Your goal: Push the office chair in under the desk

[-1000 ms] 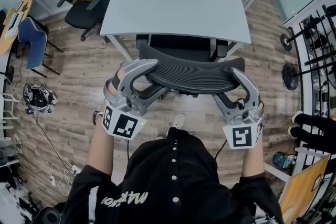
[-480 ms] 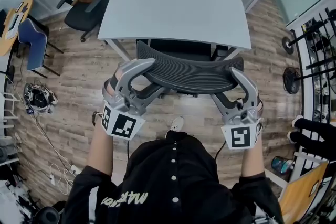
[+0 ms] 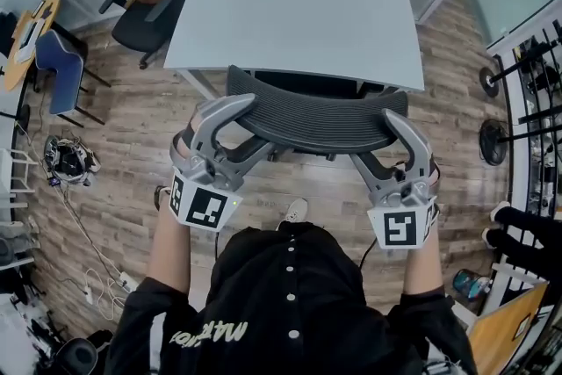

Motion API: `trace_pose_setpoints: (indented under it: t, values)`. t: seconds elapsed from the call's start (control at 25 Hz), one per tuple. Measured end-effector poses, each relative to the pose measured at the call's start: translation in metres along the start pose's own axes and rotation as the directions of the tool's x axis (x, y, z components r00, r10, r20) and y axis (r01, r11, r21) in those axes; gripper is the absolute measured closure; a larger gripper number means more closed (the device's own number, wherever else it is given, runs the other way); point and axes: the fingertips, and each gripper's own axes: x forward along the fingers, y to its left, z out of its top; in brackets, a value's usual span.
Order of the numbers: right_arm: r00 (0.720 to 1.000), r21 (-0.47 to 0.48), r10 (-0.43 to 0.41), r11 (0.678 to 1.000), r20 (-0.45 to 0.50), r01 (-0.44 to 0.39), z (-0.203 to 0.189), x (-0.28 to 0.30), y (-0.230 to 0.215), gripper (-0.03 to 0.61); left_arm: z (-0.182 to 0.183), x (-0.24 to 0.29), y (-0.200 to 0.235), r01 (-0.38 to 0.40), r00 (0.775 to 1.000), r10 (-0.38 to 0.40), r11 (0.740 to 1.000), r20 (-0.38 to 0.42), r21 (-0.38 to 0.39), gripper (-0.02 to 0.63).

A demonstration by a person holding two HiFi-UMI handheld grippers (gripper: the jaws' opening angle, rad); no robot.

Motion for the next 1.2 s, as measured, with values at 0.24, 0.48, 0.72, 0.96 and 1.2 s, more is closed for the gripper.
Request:
trace_pose_setpoints:
  t: [0.24,0.48,0.72,0.96,1.2]
  values:
    - [1.0,-0.005,0.005,1.0,0.012,-0.005,-0.006,0.009,-0.01,0.259,-0.004,0.011,0.007,-0.019,1.0,0.019,1.0,-0.003,0.004,0.321]
    - [1.0,0.003,-0.003,1.0,0.003,0.003,-0.012,0.02,-0.017,0.256,-0.011,0.021,0.015,-0.015,1.0,0.015,1.0,0.007,0.006,0.321]
    - [0.999,0.016,0.007,1.0,-0.031,-0.006,-0.022,0.029,-0.022,0.256,-0.017,0.031,0.02,-0.006,1.0,0.006,1.0,0.02,0.007,0.321]
    - [0.999,0.005,-0.005,1.0,-0.034,0.005,-0.026,0.038,-0.029,0.256,-0.024,0.042,0.028,0.003,0.999,-0.003,1.0,0.033,0.007,0.321]
    - [0.999,0.009,-0.019,1.0,-0.034,0.019,-0.03,0.054,-0.035,0.256,-0.036,0.052,0.04,0.014,0.999,-0.014,1.0,0.032,0.004,0.321]
